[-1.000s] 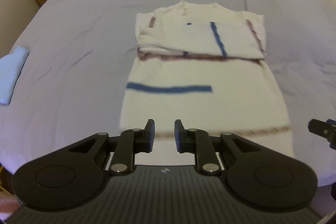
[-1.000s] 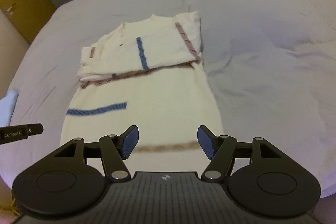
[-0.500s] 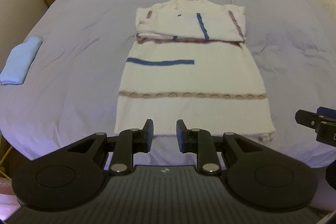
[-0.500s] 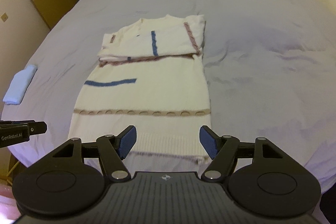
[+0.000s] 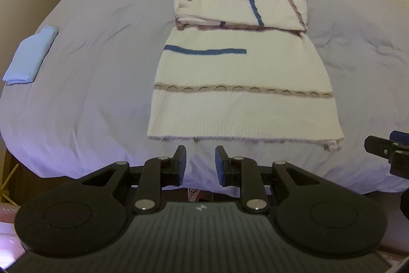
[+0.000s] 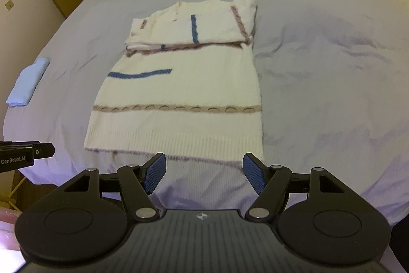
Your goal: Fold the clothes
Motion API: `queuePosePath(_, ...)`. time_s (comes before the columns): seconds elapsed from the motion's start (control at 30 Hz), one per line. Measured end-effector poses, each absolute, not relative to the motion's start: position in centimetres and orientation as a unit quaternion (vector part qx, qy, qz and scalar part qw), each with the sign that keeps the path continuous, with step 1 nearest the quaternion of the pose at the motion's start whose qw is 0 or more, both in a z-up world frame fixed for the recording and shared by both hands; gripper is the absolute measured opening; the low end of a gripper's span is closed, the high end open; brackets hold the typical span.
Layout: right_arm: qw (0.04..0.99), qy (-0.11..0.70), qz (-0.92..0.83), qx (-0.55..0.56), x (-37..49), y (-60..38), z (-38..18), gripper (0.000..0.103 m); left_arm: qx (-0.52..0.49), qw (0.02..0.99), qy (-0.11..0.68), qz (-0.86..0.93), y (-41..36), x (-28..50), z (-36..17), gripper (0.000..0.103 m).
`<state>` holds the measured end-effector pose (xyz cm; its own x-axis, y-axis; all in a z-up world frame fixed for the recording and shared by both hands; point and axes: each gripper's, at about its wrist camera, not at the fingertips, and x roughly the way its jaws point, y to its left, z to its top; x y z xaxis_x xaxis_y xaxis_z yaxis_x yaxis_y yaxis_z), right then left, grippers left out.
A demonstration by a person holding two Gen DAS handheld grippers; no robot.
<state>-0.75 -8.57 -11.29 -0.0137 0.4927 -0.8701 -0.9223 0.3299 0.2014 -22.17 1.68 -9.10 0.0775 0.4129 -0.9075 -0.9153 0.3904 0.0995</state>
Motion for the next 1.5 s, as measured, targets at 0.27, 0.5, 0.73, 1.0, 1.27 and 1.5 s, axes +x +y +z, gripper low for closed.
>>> queuePosePath(0.27,0.657,0.485,0.532,-0.223,0.2,-9.6,-12.9,0.069,-0.297,0.682,0.462,0.483,1.9,-25.5,-11.3,0.027)
queuePosePath(0.5,0.653,0.53,0.502,-0.202,3.2,-10.5,-17.6,0.069,-0.363,0.672,0.441,0.472,5.8,-29.6,-16.3,0.031)
queuePosePath(0.73,0.648,0.565,0.482,-0.169,5.9,-8.2,-23.5,0.067,-0.391,0.673,0.426,0.461,12.4,-31.1,-21.6,0.038)
queuePosePath(1.0,0.661,0.609,0.428,-0.099,10.6,-5.4,-28.8,0.067,-0.443,0.676,0.422,0.411,19.5,-32.5,-26.3,0.043)
queuePosePath(1.27,0.634,0.684,0.361,0.002,12.5,-5.1,-32.2,0.068,-0.529,0.645,0.435,0.34,23.6,-32.4,-31.6,0.045)
queuePosePath(1.5,0.621,0.693,0.367,0.009,11.9,-3.8,-33.2,0.067,-0.552,0.643,0.443,0.294,26.0,-33.0,-32.2,0.044)
